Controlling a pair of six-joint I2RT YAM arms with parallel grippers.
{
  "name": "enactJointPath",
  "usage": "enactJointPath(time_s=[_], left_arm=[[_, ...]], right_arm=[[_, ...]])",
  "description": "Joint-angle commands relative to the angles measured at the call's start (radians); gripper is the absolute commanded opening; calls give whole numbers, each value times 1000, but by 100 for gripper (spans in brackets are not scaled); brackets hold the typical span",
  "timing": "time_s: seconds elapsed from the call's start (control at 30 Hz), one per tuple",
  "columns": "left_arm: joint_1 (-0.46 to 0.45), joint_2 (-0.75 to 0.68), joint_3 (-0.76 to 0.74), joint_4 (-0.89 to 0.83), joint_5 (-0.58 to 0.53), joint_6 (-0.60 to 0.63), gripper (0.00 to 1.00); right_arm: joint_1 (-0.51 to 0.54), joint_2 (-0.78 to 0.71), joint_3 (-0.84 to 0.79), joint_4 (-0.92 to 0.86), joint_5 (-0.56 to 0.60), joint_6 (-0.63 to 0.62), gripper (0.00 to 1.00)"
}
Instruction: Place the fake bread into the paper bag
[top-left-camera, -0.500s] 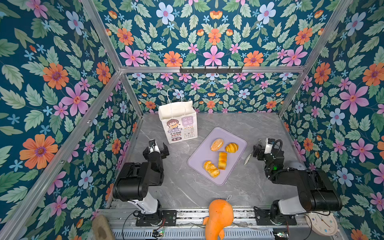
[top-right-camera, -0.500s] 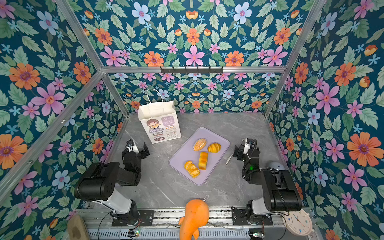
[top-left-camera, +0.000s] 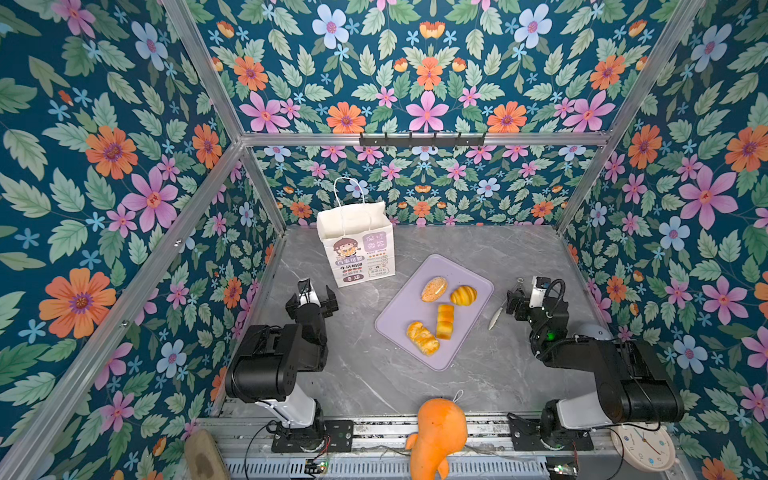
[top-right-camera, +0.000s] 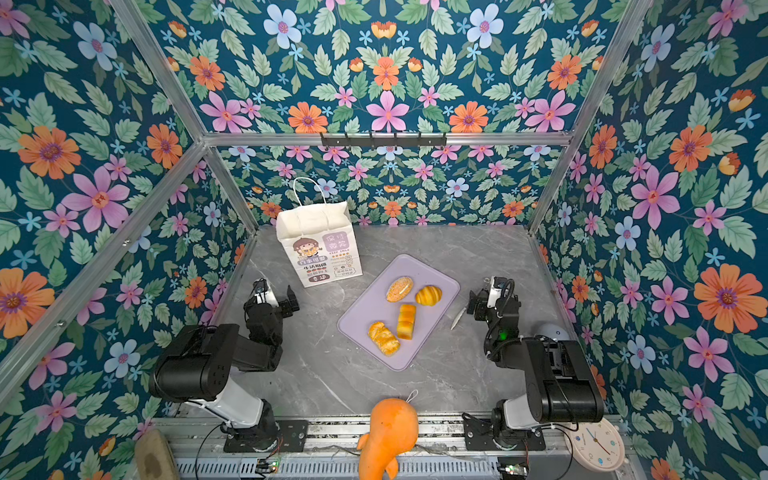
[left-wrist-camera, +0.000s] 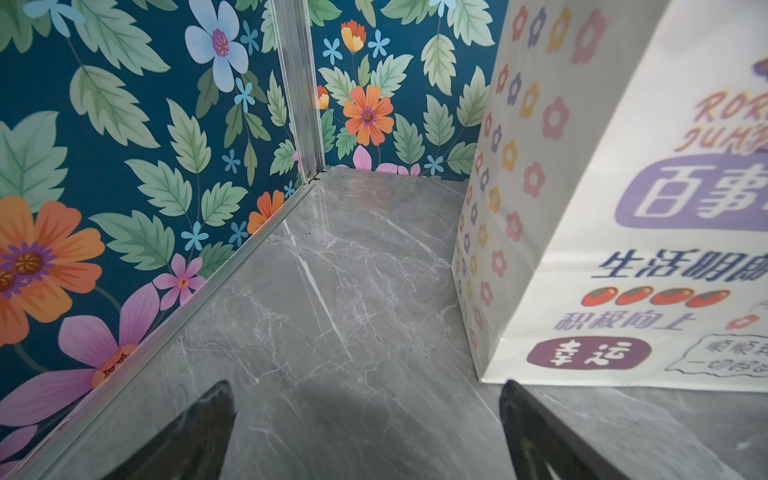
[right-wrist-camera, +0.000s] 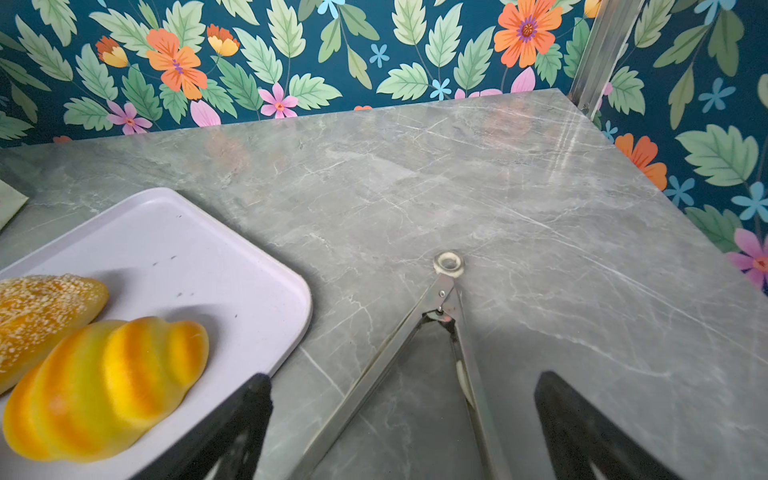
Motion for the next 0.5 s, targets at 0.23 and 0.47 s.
enactJointPath(time_s=[0.23, 0.47], left_arm=[[0, -26, -15, 18, -3, 8, 100], [-1, -345, 48, -381, -168, -129, 100]], right_arm=[[4, -5, -22, 62, 34, 1, 99], [16, -285, -38, -141, 113, 18, 99]])
